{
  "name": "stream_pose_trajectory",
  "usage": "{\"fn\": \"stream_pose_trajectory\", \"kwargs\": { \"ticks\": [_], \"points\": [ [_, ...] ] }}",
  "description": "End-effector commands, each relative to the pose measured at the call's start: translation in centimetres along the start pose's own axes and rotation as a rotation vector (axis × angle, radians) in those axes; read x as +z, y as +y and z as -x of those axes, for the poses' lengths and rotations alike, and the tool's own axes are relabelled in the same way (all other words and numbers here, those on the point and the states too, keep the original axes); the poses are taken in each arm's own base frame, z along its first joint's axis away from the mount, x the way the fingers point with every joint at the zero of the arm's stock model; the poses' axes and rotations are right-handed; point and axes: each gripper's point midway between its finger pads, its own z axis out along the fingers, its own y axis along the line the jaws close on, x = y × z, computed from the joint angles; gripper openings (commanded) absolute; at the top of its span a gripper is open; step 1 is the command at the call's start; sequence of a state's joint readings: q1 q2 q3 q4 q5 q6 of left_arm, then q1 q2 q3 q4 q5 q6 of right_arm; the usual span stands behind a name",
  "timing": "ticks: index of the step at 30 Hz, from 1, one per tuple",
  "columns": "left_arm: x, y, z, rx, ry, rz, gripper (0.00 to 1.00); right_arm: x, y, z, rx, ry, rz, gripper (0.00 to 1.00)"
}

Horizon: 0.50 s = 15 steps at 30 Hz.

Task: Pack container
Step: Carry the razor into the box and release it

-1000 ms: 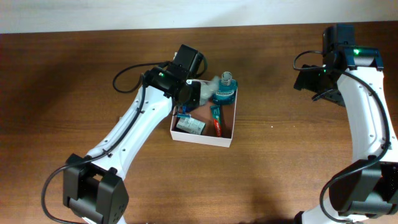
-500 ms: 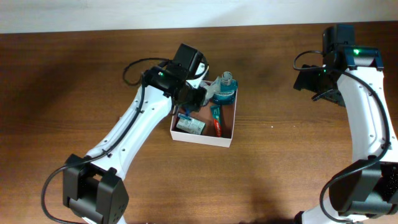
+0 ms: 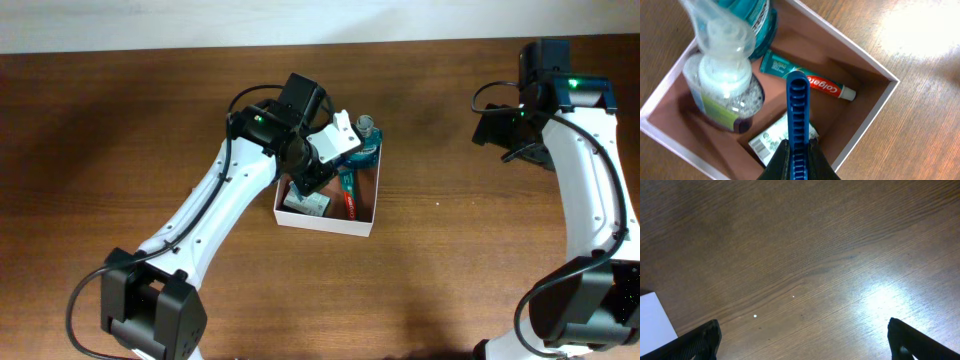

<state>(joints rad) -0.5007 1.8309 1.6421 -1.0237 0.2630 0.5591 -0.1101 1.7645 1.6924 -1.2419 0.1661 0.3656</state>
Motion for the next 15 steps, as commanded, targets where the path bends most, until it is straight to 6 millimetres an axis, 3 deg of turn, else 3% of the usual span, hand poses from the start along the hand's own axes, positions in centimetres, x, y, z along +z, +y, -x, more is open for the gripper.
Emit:
{"fn": "stream_pose_trajectory", "kwargs": {
  "ticks": [1,12,14,15],
  "points": [
    [-0.6,-0.2,1.4,0.115,-0.061,-0.023,0.0,-0.6,-0.1,0.4,0.007,-0.02,0.005,0.99],
    [2.3,-0.4,1.7,0.198,-0.078,-0.097,0.03,-0.6,-0.1,0.4,0.007,-0.02,0.005,0.99],
    [2.3,-0.4,1.7,0.198,-0.078,-0.097,0.3,-0.6,-0.1,0.4,0.007,-0.02,0.005,0.99],
    [2.3,-0.4,1.7,0.198,-0.079,-0.097,0.65,-0.6,-0.1,0.4,0.007,-0.02,0.005,0.99]
  ]
}}
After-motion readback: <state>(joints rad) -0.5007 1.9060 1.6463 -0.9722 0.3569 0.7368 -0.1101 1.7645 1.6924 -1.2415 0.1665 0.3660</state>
